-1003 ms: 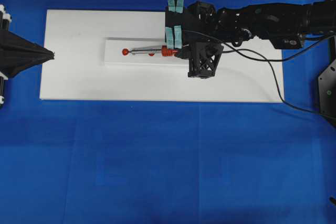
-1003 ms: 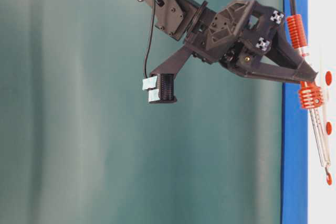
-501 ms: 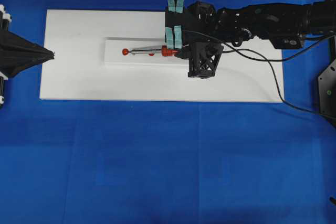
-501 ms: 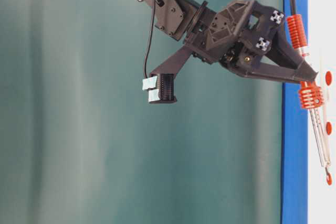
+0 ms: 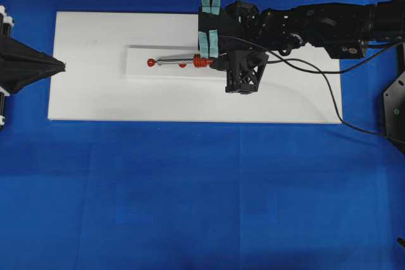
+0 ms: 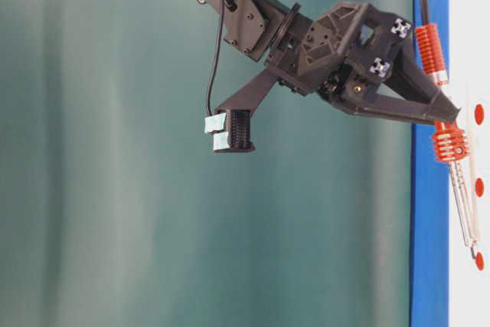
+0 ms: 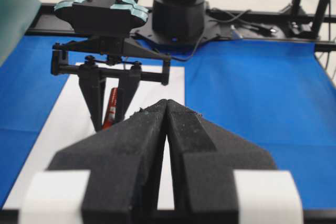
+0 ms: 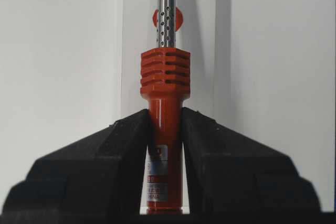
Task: Touch the tip of the soldering iron to the mark.
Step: 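Hold the iron tip on the leftmost red dot, then lift the iron tip up off the strip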
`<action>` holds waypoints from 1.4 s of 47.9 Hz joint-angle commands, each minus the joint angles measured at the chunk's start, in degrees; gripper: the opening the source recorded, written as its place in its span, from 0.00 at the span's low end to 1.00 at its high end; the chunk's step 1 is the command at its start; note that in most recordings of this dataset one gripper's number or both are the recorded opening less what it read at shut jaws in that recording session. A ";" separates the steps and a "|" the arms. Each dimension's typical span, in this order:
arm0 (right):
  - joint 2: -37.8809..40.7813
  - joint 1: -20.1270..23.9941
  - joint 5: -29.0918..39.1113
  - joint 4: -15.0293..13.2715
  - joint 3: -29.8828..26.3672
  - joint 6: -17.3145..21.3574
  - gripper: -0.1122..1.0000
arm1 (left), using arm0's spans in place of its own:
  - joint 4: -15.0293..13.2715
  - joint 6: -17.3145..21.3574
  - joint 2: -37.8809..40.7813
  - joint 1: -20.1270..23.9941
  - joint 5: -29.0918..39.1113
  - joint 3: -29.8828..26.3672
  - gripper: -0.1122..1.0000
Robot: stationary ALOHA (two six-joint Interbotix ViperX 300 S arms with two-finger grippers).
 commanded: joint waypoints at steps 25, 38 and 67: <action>-12.04 0.00 3.96 -1.76 -2.11 0.18 0.16 | 0.00 0.00 0.26 0.09 -0.35 -0.62 0.10; -13.10 -0.09 5.27 -2.46 -2.55 0.18 0.16 | 0.09 0.00 0.26 0.09 -0.62 -0.70 0.10; -18.54 -1.49 6.77 -2.46 3.78 0.62 0.16 | 0.00 0.00 0.26 0.00 -0.62 -0.62 0.10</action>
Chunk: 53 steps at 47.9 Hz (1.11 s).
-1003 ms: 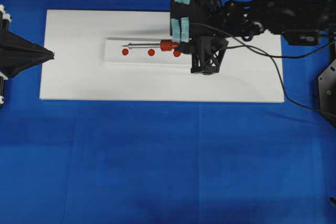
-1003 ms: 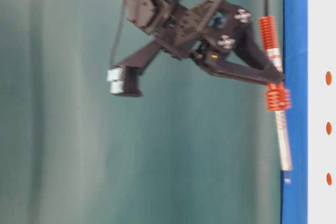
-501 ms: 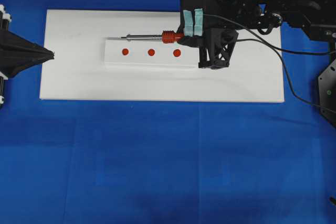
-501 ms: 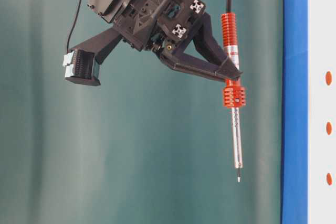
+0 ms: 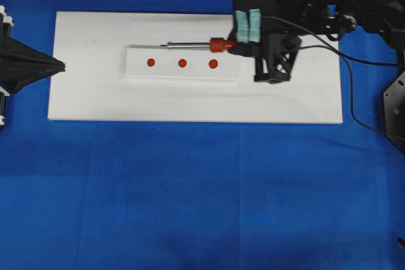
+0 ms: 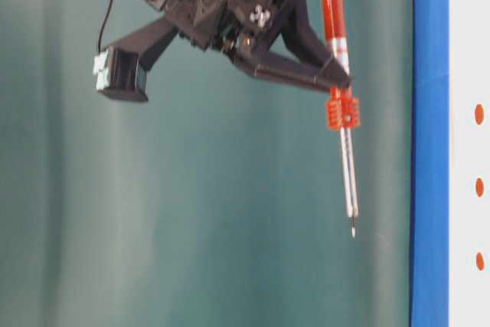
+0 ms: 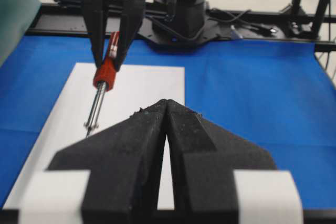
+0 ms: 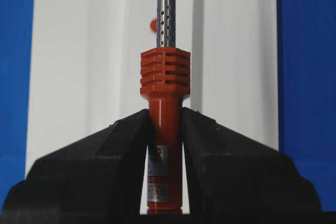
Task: Touch the tip of the soldering iron to the mark.
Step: 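Lift the iron tip up off the strip, then move the iron right and lower its tip onto the middle red dot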
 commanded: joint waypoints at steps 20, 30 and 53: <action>-6.33 -0.70 1.93 -0.09 4.22 0.35 0.16 | 0.09 -0.09 0.26 0.00 -0.53 -0.62 0.10; -6.33 -0.97 2.37 -0.09 4.22 0.35 0.16 | 0.09 -0.09 0.26 0.09 -0.53 -0.62 0.10; -6.33 -1.23 2.02 -0.09 4.22 0.44 0.16 | 0.00 -0.09 0.26 0.09 -0.53 -0.62 0.10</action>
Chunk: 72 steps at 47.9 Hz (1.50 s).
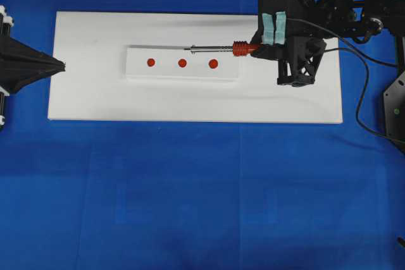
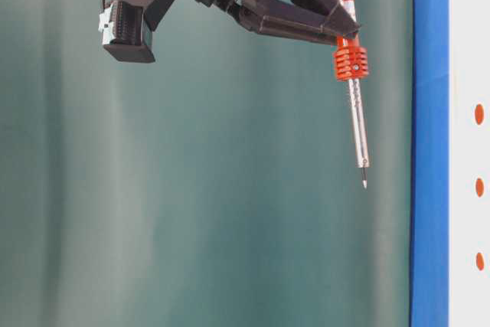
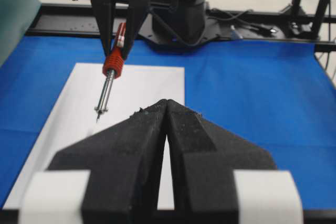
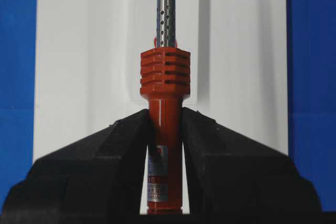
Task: Touch the tip of the soldering iron to the mark.
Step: 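Move the iron right and lower its tip onto the middle red dot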
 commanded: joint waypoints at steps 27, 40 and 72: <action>-1.14 -0.18 -0.44 -0.09 -0.70 0.00 0.16 | 0.00 -0.09 0.26 0.09 -0.62 -0.62 0.10; 0.53 -0.18 -0.53 -0.09 -0.70 0.09 0.16 | 0.00 -0.09 0.26 0.09 -0.62 -0.62 0.10; 11.07 -0.18 -4.31 -0.09 -0.62 0.00 0.16 | 0.00 -0.09 0.26 0.09 -0.70 -0.62 0.10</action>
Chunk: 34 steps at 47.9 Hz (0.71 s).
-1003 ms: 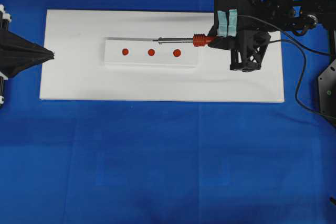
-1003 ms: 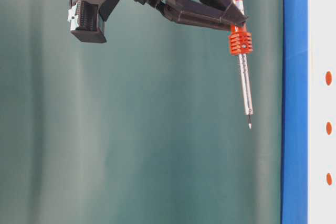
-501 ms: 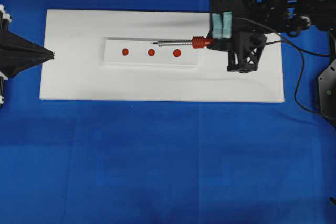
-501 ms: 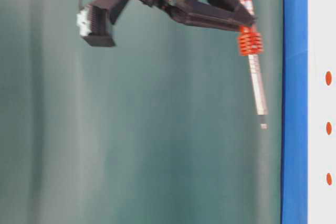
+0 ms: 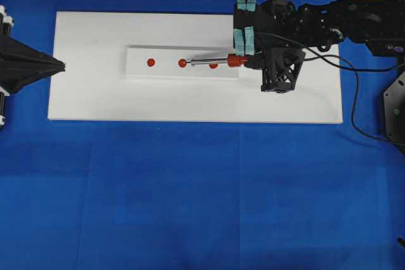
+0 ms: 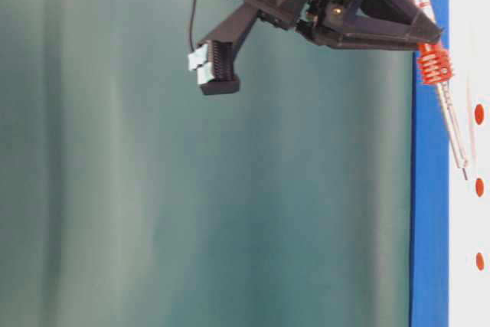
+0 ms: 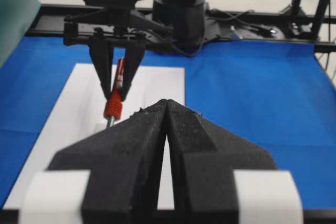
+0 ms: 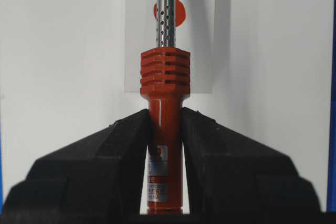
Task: Touch the tip of the soldering iron to the mark.
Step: 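Move the iron right and lower its tip onto the middle red dot, then hold the iron tip on the middle red dot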
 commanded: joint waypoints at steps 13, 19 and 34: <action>0.79 -0.18 -1.41 -0.09 -0.79 -0.09 0.16 | 0.09 0.00 0.26 0.09 -0.62 -0.62 0.10; 1.32 -0.18 -1.41 -0.09 -0.88 -0.09 0.16 | 0.00 0.00 0.35 0.09 -0.62 -0.53 0.10; 1.49 -0.18 -1.41 -0.09 -0.88 -0.09 0.16 | 0.00 0.00 0.35 0.00 -0.62 -0.62 0.10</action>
